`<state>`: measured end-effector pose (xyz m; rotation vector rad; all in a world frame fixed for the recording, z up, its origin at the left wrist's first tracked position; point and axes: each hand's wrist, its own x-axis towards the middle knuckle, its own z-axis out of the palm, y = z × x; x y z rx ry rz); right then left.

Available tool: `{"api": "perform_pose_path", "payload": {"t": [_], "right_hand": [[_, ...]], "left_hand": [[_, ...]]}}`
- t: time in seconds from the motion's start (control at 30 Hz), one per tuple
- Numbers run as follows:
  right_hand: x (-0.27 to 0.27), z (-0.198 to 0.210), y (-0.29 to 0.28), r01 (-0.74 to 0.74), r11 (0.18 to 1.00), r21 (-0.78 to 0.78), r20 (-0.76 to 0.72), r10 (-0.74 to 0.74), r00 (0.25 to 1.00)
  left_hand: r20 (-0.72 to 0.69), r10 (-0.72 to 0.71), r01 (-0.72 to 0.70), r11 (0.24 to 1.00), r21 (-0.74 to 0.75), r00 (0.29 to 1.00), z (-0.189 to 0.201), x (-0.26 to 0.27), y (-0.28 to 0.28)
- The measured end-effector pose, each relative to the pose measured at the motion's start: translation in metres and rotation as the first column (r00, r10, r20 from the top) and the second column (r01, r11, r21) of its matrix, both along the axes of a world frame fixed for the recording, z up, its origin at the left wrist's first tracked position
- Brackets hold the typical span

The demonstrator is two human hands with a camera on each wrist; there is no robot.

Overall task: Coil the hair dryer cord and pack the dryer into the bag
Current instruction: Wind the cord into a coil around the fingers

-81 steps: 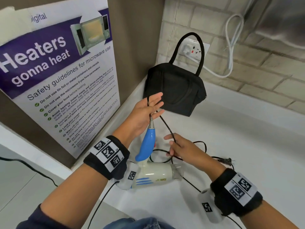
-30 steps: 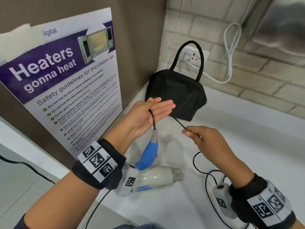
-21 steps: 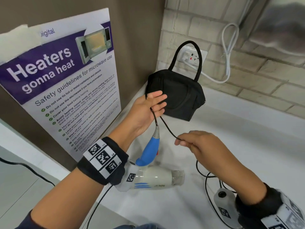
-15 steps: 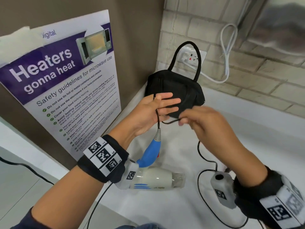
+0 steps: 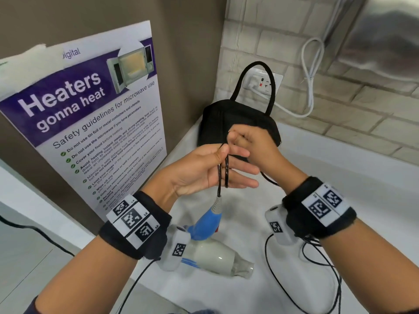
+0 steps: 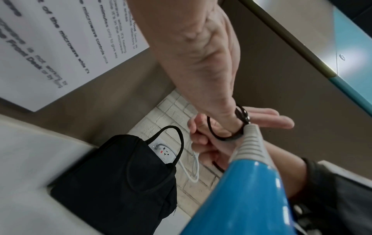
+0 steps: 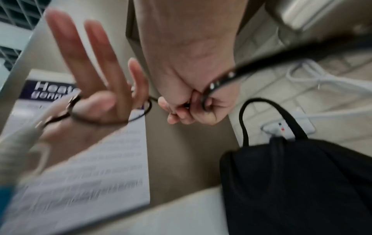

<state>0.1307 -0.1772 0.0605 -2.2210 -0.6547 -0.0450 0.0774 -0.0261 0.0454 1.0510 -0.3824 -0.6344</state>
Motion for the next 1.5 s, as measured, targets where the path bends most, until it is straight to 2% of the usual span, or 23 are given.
{"api": "perform_pose_path", "payload": {"t": [0.03,0.17,0.3,0.33,0.4,0.47,0.6,0.83,0.93,1.07,1.2,1.3,1.5], "right_hand": [[-0.001,-0.011,0.001,-0.01,1.0,-0.008,-0.034,0.01,0.999],[-0.02,-0.034,-0.001,-0.069,0.971,-0.228,-0.184,0.027,0.983],[-0.035,-0.051,-0.001,-0.084,0.947,-0.311,-0.268,-0.003,0.964],[-0.04,-0.052,0.0,-0.08,0.916,-0.393,-0.265,-0.03,0.964],[-0.052,-0.051,-0.002,-0.082,0.81,-0.581,-0.132,0.005,0.991],[-0.066,-0.044,-0.009,-0.045,0.731,-0.681,-0.024,0.038,0.999],[-0.076,-0.029,-0.023,0.028,0.742,-0.669,0.047,0.005,0.999],[-0.094,-0.011,-0.027,-0.09,0.745,-0.661,-0.044,0.081,0.996],[-0.092,0.007,-0.028,-0.053,0.807,-0.589,0.01,0.073,0.997],[-0.072,0.032,-0.025,0.048,0.905,-0.424,0.177,0.031,0.984],[-0.042,0.041,-0.018,0.102,0.917,-0.384,0.236,-0.01,0.972],[-0.021,0.039,-0.017,0.1,0.939,-0.328,0.208,-0.031,0.978],[-0.004,0.021,-0.012,0.028,0.985,-0.171,0.112,-0.008,0.994]], "left_hand": [[-0.009,0.025,-0.025,1.0,-0.009,1.0,-0.001,-0.001,0.0],[-0.074,0.137,-0.141,0.988,-0.055,0.988,-0.006,-0.002,-0.004],[-0.179,0.208,-0.228,0.968,-0.1,0.962,-0.011,0.0,-0.013],[-0.192,0.224,-0.248,0.962,-0.115,0.955,-0.012,0.002,-0.013],[-0.21,0.268,-0.299,0.944,-0.136,0.94,-0.015,0.005,-0.01],[-0.206,0.31,-0.343,0.928,-0.148,0.928,-0.017,0.007,-0.006],[-0.191,0.386,-0.413,0.9,-0.137,0.903,-0.016,0.011,-0.003],[-0.139,0.47,-0.477,0.879,-0.021,0.872,-0.017,0.014,-0.009],[-0.094,0.473,-0.473,0.881,0.024,0.876,-0.017,0.013,-0.008],[0.012,0.376,-0.375,0.923,0.089,0.927,-0.009,0.007,-0.014],[0.098,0.202,-0.213,0.969,0.126,0.975,-0.006,0.001,-0.016],[0.101,0.117,-0.124,0.99,0.063,0.988,-0.007,-0.004,-0.009],[0.056,0.066,-0.065,0.998,-0.025,0.996,-0.009,-0.009,-0.006]]}}
